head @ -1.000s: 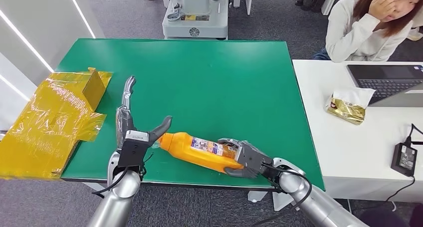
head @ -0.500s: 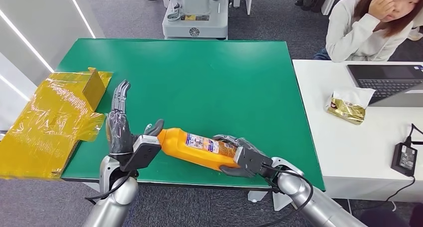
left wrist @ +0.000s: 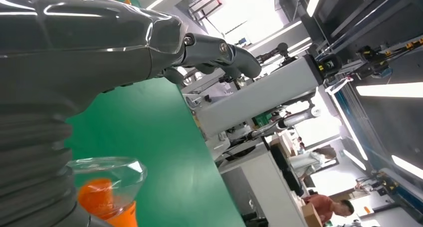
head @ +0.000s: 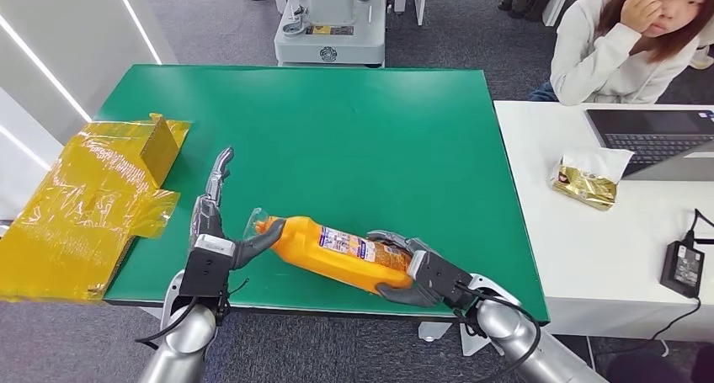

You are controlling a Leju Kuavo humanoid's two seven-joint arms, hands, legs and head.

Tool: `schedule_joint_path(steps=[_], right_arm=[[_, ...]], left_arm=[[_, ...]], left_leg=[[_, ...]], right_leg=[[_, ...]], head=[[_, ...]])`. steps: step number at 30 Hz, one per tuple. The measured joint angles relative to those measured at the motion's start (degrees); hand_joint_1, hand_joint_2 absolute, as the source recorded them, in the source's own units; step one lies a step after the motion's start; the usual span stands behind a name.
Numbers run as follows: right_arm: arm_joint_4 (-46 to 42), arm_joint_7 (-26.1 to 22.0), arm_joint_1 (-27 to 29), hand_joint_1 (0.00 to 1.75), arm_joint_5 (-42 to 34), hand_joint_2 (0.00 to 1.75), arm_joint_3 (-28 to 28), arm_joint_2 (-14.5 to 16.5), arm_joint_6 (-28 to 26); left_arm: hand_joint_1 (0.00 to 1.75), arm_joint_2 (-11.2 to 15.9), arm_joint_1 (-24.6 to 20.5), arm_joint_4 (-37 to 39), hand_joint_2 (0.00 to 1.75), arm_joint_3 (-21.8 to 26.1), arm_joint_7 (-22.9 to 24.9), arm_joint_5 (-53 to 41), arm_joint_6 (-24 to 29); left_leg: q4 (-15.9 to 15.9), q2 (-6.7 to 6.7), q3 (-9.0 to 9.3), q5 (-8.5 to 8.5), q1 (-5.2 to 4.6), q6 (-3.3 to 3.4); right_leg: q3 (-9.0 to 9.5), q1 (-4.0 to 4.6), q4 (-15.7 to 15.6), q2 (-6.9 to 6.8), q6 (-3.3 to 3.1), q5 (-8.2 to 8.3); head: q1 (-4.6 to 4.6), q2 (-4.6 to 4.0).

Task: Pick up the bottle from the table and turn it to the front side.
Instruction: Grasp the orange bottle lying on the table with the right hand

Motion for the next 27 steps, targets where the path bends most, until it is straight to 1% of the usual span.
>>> schedule_joint_path(steps=[3,5,8,9,10,11,12,16,19,21,27], right_arm=[[0.05,-0.02,0.22,1.75,-0.07,1.75,-0.35,-0.16,0.13],[0.04,-0.01,0.43,1.75,-0.40,1.75,-0.61,-0.38,0.27],[-0.40,0.00,1.32,1.75,-0.80,1.75,-1.01,-0.85,0.35],[-0.70,0.00,1.75,1.75,-0.73,1.75,-1.11,-0.97,0.29],[-1.02,0.00,2.16,1.75,-0.62,1.75,-1.18,-1.05,0.19],[-1.27,-0.01,2.47,1.75,-0.53,1.75,-1.21,-1.11,0.07],[-1.43,-0.01,2.67,1.75,-0.42,1.75,-1.21,-1.15,-0.05],[-1.61,-0.12,2.82,1.75,0.21,1.75,-1.24,-1.28,-0.41],[-1.59,-0.22,2.78,1.75,0.16,1.75,-1.36,-1.28,-0.59],[-1.58,-0.51,2.85,1.75,0.05,1.75,-1.59,-1.28,-1.17],[-1.58,-1.16,3.23,1.75,0.00,1.75,-2.58,-1.28,-2.55]], left_arm=[[0.00,0.01,0.03,-0.49,1.75,0.01,-0.16,0.00,0.11],[0.00,0.02,0.09,-0.88,1.75,0.02,-0.18,-1.98,1.92],[0.00,0.03,0.05,-1.31,1.75,0.02,1.20,-10.37,9.16],[0.00,0.03,0.00,-1.33,1.75,0.02,1.85,-12.66,11.08],[0.00,0.03,-0.06,-1.33,1.75,0.02,2.30,-13.32,11.64],[0.00,0.02,-0.11,-1.33,1.75,0.02,2.46,-12.22,10.80],[0.00,0.01,-0.14,-1.32,1.75,0.03,2.39,-9.54,8.76],[0.00,0.00,-0.19,-1.03,1.75,0.45,1.57,4.42,-1.88],[0.00,0.01,-0.24,-0.58,1.75,1.25,1.13,10.58,-6.87],[0.00,0.02,-0.27,-0.27,1.75,1.65,0.78,12.05,-8.14],[0.00,0.04,-0.27,0.24,1.75,2.03,0.26,12.25,-8.27]], left_leg=[[0.00,0.00,0.01,0.00,0.00,0.00],[0.00,0.00,0.01,0.00,0.00,0.00],[0.00,-0.01,0.01,0.00,0.00,0.00],[0.00,-0.01,0.00,0.00,0.00,0.00],[0.00,0.00,0.00,0.00,0.00,0.00],[0.00,0.01,0.00,-0.01,0.00,0.00],[-0.01,0.02,0.00,-0.01,0.00,0.01],[0.00,0.02,-0.01,-0.02,0.00,0.01],[0.00,0.03,0.00,-0.01,0.00,0.01],[0.00,0.02,-0.01,-0.01,0.00,0.01],[0.00,0.02,-0.01,-0.01,0.00,0.02]], right_leg=[[0.00,0.00,0.00,0.01,0.00,0.00],[0.00,0.00,0.00,0.00,0.00,0.00],[0.00,0.00,0.00,0.00,0.00,0.00],[-0.01,0.00,0.00,0.00,0.00,0.00],[-0.01,0.00,0.00,0.00,0.00,-0.01],[-0.01,0.00,0.00,0.01,0.00,-0.01],[-0.02,0.00,0.00,0.01,0.00,-0.01],[-0.02,0.00,0.00,0.01,0.00,0.00],[-0.02,0.00,0.00,0.01,0.00,0.00],[-0.02,0.00,0.00,0.01,0.00,0.00],[-0.02,0.00,0.00,0.01,0.00,0.00]], head=[[-0.01,0.00],[-0.01,0.00],[0.00,0.00],[0.00,0.00],[0.00,0.00],[0.00,0.00],[0.00,0.00],[-0.01,0.00],[-0.01,0.00],[0.00,0.00],[0.00,0.00]])
